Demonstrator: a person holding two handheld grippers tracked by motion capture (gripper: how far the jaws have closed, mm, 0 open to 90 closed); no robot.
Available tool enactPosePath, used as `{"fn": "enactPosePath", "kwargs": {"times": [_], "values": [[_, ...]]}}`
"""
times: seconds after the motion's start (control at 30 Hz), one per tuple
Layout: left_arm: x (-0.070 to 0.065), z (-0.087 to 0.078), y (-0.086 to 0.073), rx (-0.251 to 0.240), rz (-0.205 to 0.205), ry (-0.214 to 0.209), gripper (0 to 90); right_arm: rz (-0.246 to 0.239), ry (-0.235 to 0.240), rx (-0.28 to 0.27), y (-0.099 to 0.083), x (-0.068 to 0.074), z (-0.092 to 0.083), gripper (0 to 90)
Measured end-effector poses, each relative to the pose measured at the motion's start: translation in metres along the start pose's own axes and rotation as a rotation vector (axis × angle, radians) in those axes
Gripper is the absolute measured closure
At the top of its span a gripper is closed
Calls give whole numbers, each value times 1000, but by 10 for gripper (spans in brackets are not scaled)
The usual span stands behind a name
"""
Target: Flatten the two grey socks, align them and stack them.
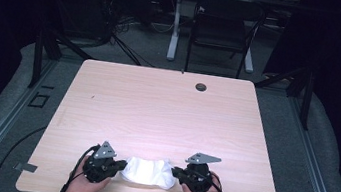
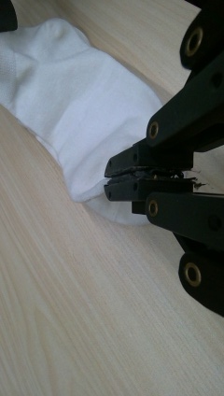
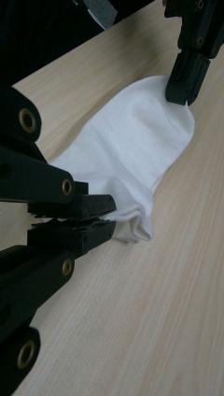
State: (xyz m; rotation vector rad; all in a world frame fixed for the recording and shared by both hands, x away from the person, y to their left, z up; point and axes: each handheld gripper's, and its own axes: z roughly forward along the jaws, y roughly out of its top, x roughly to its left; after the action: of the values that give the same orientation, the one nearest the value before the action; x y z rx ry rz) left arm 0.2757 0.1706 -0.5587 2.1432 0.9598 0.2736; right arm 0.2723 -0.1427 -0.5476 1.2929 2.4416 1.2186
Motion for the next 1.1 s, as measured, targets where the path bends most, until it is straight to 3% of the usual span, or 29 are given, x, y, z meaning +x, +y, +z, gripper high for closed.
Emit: {"fn": "enactPosePath", "kwargs": {"times": [0.2, 0.3, 0.43, 0.9, 1.1], "values": [[1, 0, 1, -13, 5, 9, 871, 2, -2, -8, 0, -3, -1, 867], [2, 2, 0, 5, 3, 6, 860, 9, -1, -16, 0, -3, -1, 867], [1, 7, -3, 31, 6, 3, 851, 13, -1, 7, -1, -5, 2, 866], [2, 9, -4, 41, 12, 18, 826, 20, -2, 31, -4, -5, 4, 861], [5, 5, -3, 34, -1, 15, 802, 29, 10, 3, -3, -8, 1, 770]]}}
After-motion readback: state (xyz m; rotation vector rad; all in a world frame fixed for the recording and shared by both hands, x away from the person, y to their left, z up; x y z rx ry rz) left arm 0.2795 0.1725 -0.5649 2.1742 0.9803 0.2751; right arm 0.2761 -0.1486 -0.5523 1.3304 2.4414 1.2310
